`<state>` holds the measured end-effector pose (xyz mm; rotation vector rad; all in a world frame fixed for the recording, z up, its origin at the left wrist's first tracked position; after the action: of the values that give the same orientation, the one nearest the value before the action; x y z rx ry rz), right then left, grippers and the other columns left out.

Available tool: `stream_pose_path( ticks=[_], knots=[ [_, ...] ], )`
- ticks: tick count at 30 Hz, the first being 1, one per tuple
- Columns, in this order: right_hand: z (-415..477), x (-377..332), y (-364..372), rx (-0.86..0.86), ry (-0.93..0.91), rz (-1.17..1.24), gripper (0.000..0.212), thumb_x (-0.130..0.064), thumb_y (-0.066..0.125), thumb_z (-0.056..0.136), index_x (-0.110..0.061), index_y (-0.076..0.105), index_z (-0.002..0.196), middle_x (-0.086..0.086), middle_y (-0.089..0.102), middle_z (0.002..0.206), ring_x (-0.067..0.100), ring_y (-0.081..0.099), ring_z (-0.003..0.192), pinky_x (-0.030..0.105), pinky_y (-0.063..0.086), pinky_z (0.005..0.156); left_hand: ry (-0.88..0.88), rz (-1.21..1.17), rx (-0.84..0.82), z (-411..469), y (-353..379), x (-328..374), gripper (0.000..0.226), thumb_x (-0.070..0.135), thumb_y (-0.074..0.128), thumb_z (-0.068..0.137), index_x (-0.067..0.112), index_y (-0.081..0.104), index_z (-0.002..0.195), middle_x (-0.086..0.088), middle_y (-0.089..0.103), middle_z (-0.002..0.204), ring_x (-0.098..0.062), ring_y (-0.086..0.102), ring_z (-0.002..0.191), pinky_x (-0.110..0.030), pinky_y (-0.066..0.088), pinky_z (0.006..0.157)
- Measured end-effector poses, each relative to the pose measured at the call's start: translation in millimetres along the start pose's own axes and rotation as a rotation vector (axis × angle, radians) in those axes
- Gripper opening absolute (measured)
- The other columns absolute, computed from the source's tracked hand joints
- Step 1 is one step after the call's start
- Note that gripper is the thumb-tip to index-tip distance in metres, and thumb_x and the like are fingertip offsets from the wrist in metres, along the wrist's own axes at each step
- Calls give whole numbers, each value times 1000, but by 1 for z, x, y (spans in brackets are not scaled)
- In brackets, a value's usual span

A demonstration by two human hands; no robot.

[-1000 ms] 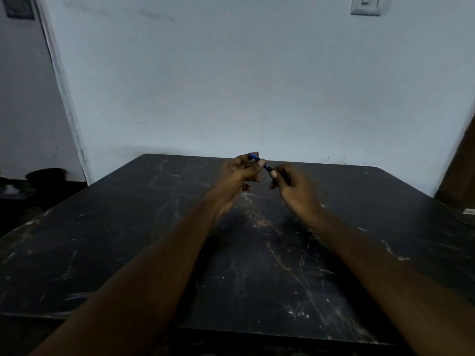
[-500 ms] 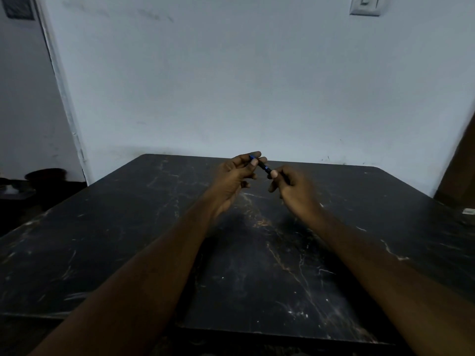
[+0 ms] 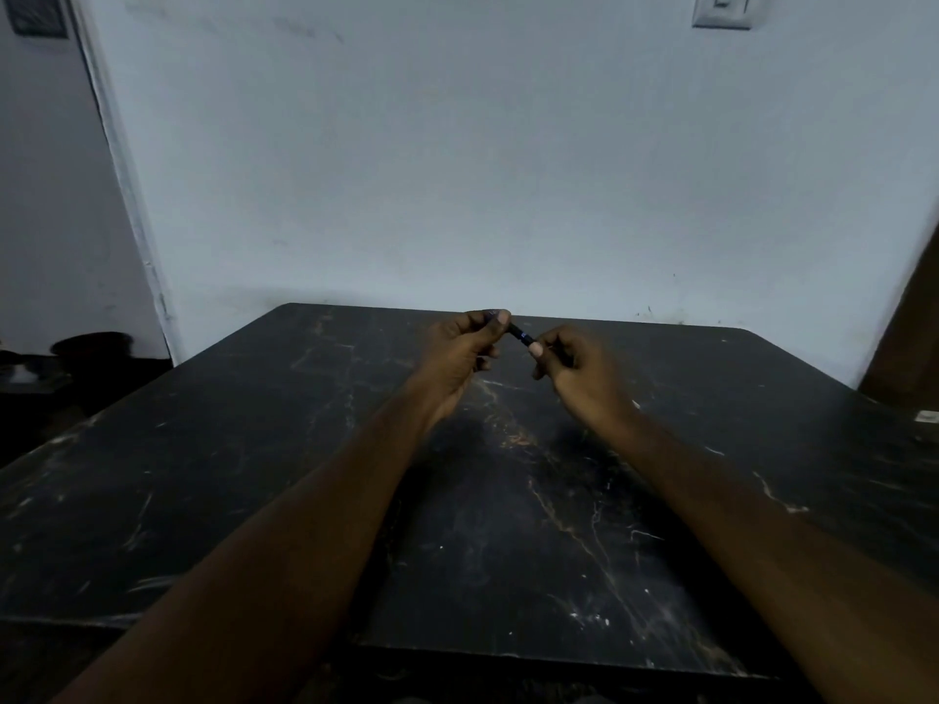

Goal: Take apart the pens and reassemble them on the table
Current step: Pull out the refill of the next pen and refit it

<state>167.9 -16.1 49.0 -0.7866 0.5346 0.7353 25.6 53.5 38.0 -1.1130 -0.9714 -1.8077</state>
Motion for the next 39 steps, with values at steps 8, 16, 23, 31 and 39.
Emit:
stream_pose_path(
  ticks=[8,16,23,31,39],
  knots=[
    [-1,-2,-1,5,5,-5,16,-28,54,97,-19,62,86,-4,68,74,3,54,57,31,42,58,-24,-97,-61,-1,6,5,13,18,66,89,20,73,100,5,74,98,-10,59,72,-23,40,61],
    [-1,-4,-2,27,-28,-39,8,-24,65,90,-17,63,93,-2,65,81,16,60,76,30,43,64,-18,47,58,0,-6,-1,17,38,74,81,25,72,72,5,73,79,-7,57,60,-22,43,54],
    [-1,2,0,-25,22,-35,28,-31,51,98,-13,68,85,3,71,73,25,59,59,44,50,63,8,21,-49,-3,4,5,13,22,64,91,22,73,101,12,73,92,-3,56,71,-24,37,66],
    [2,2,1,21,-23,-37,5,-27,63,90,-24,60,88,-6,63,76,15,60,73,35,46,66,-54,-15,1,-2,0,2,16,36,72,83,21,73,87,6,73,87,-10,60,68,-24,43,61],
    [2,6,3,-33,13,-46,30,-31,53,97,-9,67,82,9,70,72,26,57,58,50,51,64,5,70,-20,0,0,2,9,29,68,88,24,74,90,13,71,80,2,58,65,-23,39,65]
  ],
)
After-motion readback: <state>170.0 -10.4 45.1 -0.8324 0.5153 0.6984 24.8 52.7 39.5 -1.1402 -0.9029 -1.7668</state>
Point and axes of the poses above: each hand's wrist, its own z-axis towards the middle knuckle, its own y-axis out of the palm, x = y × z, the point moved 8 cm from there along z, towards the middle knuckle
